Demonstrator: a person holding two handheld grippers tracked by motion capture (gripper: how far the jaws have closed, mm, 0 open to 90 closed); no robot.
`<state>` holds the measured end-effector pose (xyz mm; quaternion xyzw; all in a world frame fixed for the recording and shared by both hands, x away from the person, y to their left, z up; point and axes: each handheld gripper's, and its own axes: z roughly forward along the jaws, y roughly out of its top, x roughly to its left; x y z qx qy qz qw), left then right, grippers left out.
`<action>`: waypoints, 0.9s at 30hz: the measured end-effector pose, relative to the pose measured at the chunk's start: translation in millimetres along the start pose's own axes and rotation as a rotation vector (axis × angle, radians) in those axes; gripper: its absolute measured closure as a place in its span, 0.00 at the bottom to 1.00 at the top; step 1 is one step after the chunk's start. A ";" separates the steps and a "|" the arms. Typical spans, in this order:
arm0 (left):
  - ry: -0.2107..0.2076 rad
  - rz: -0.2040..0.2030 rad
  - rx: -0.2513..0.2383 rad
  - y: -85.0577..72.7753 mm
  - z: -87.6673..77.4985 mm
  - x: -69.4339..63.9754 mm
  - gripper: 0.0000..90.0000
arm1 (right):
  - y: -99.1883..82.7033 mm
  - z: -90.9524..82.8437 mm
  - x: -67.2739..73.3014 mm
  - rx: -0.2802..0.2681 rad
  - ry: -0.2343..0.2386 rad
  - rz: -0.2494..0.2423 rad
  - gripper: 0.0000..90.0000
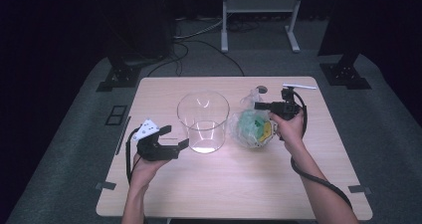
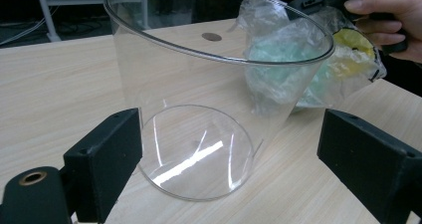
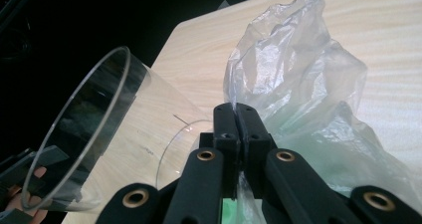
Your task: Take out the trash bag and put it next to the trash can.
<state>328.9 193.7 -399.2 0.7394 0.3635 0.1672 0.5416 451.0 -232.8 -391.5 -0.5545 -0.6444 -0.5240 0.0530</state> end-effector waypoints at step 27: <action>0.001 -0.002 0.003 -0.3 0.8 0.3 0.10 | 7.2 -16.8 2.8 -0.057 -0.080 -0.080 0.67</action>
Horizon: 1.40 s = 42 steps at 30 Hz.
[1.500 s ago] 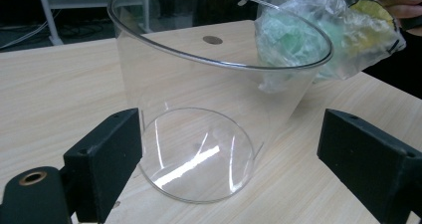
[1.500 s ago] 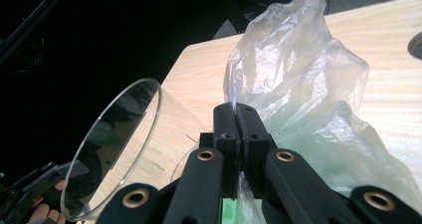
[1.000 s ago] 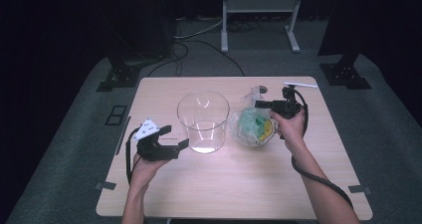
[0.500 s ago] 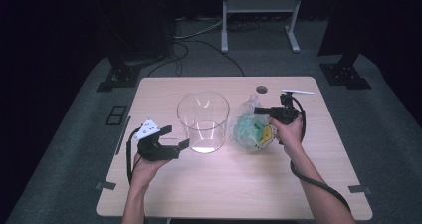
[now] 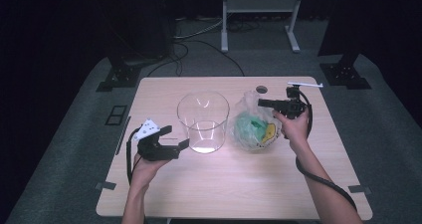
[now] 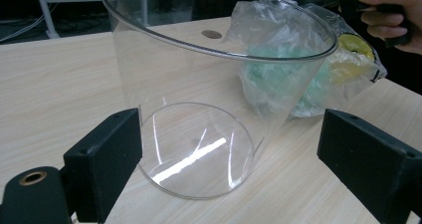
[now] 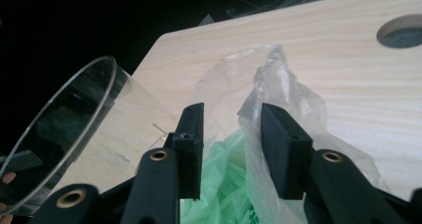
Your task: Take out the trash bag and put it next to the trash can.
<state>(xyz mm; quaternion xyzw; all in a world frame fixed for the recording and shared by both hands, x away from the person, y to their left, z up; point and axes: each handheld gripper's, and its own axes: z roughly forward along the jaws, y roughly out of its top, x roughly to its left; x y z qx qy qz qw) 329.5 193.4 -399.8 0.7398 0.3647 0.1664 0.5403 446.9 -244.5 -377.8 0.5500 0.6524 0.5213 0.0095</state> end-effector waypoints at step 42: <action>0.000 0.004 0.010 -0.6 1.9 -2.5 0.10 | -26.9 -59.6 -19.0 0.009 0.105 -0.075 0.48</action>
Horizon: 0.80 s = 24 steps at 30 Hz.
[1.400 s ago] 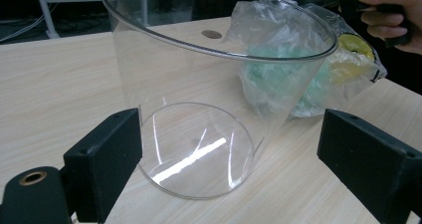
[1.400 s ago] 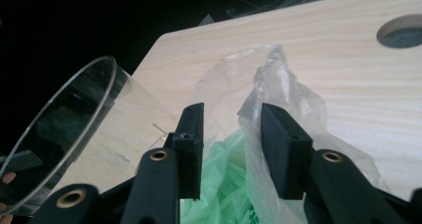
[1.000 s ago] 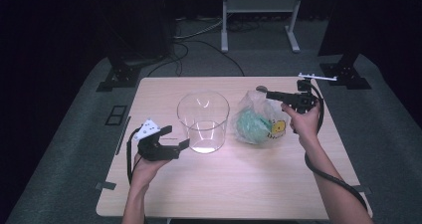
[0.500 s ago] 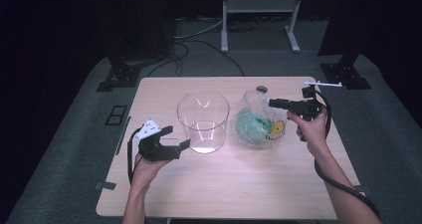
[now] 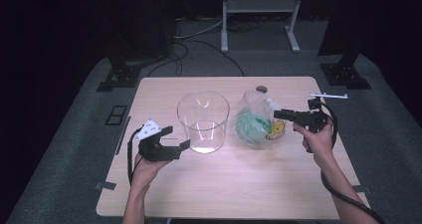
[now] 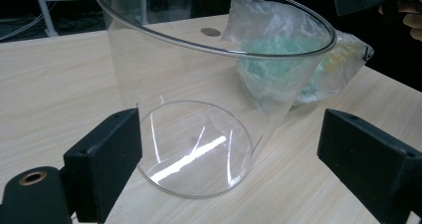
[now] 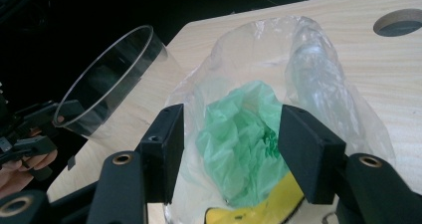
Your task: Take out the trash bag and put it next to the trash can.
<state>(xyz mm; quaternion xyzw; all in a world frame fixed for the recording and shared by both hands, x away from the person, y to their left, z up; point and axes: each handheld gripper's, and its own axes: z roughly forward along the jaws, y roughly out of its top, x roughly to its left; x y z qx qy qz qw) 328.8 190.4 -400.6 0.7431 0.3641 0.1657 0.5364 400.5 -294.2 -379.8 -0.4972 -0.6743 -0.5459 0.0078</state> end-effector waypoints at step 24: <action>0.001 -0.001 0.005 -1.3 1.3 -1.1 0.10 | -35.7 -23.0 -12.1 -0.015 -0.012 0.003 0.45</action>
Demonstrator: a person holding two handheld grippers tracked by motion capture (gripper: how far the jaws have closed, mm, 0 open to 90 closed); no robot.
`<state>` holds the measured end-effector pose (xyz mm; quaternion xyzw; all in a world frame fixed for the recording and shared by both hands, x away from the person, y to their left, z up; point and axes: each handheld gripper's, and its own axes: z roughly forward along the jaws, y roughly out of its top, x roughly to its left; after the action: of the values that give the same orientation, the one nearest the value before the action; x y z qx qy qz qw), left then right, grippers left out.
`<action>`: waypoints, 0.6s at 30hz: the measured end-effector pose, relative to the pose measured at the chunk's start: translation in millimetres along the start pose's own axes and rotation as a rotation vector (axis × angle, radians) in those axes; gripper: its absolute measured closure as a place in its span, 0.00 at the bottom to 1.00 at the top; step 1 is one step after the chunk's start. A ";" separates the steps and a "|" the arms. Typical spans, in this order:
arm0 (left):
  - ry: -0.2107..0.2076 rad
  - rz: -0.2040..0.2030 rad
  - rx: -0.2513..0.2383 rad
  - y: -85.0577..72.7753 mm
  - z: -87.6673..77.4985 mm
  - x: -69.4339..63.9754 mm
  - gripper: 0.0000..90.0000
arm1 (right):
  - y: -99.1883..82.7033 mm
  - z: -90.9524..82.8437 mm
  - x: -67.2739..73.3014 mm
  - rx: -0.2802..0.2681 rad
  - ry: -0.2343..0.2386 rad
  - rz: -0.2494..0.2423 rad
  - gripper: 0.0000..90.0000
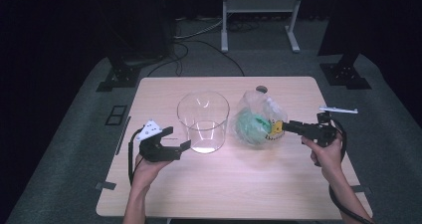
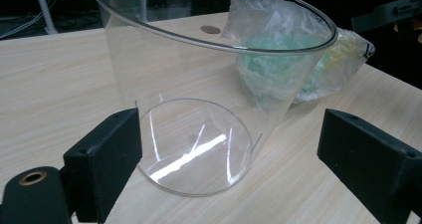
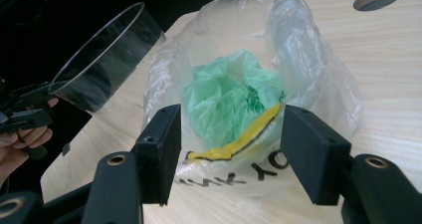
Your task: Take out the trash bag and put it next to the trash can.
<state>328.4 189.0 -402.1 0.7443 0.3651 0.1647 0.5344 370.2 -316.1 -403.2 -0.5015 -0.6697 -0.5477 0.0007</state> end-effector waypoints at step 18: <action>0.001 0.002 0.005 -0.3 0.3 -0.5 0.10 | -29.3 -6.5 -8.5 0.001 0.012 0.018 0.45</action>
<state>328.2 188.5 -402.5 0.7460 0.3649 0.1646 0.5321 351.1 -323.6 -426.9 -0.5042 -0.6654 -0.5504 0.0102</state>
